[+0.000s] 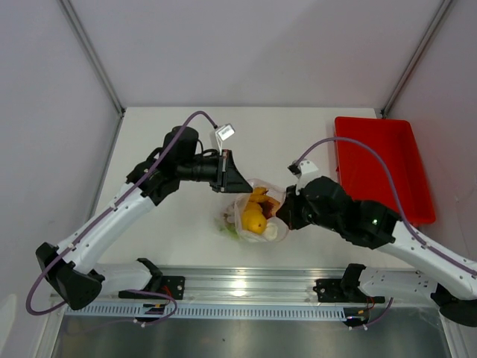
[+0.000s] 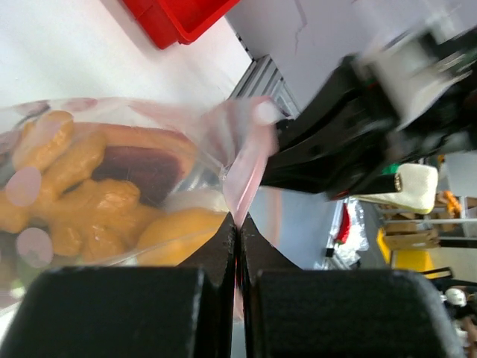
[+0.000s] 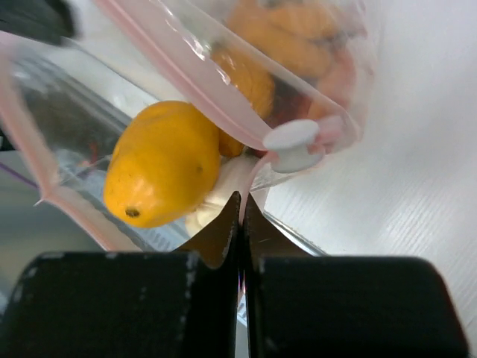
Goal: Place the food in the zip-top bag and seal the zipper
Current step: Adjust the zipper food storage bag at the center of the board.
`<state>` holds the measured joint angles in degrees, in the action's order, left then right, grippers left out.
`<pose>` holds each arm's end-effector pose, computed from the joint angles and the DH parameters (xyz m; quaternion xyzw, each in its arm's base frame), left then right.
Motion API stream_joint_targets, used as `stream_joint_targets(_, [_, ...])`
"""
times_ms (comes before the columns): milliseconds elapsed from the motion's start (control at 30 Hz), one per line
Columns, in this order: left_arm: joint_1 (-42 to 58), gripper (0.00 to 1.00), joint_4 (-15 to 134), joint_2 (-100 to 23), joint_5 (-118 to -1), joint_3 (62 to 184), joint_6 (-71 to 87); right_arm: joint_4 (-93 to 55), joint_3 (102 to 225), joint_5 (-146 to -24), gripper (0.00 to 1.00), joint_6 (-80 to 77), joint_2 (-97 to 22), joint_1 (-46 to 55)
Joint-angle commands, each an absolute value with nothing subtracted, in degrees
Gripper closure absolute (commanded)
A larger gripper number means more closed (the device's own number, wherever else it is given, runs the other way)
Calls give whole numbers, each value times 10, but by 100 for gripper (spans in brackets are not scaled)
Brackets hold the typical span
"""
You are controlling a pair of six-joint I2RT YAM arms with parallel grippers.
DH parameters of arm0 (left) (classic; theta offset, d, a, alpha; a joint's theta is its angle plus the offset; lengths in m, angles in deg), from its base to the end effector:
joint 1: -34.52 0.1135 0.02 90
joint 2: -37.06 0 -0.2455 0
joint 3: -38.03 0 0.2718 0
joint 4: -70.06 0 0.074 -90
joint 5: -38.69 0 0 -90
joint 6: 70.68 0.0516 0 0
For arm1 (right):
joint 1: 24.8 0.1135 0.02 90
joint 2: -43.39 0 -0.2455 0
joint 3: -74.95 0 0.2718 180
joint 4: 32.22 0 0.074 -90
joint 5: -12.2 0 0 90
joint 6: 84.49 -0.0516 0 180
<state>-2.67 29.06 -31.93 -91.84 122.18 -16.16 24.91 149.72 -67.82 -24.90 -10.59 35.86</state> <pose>0.2157 -0.2058 0.3644 0.1958 0.7920 -0.5316 0.2275 0.1206 0.1964 0.3346 -0.1941 0.8684 0.2665 0.3704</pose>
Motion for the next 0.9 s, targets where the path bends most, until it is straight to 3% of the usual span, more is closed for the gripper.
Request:
stream_joint_targets(0, [-29, 99, 274, -276, -918, 1265, -106, 260, 1599, -672, 100, -260, -72, 362])
stream_joint_targets(200, [-84, 99, 252, -243, -894, 1298, -85, 296, 1668, -734, 100, -343, -83, 362])
stream_joint_targets(533, [-86, 99, 243, -281, -858, 1230, -90, 258, 1539, -711, 100, -369, -104, 351])
stream_joint_targets(867, [-90, 99, 214, -283, -908, 1343, -90, 265, 1638, -731, 100, -383, -71, 360])
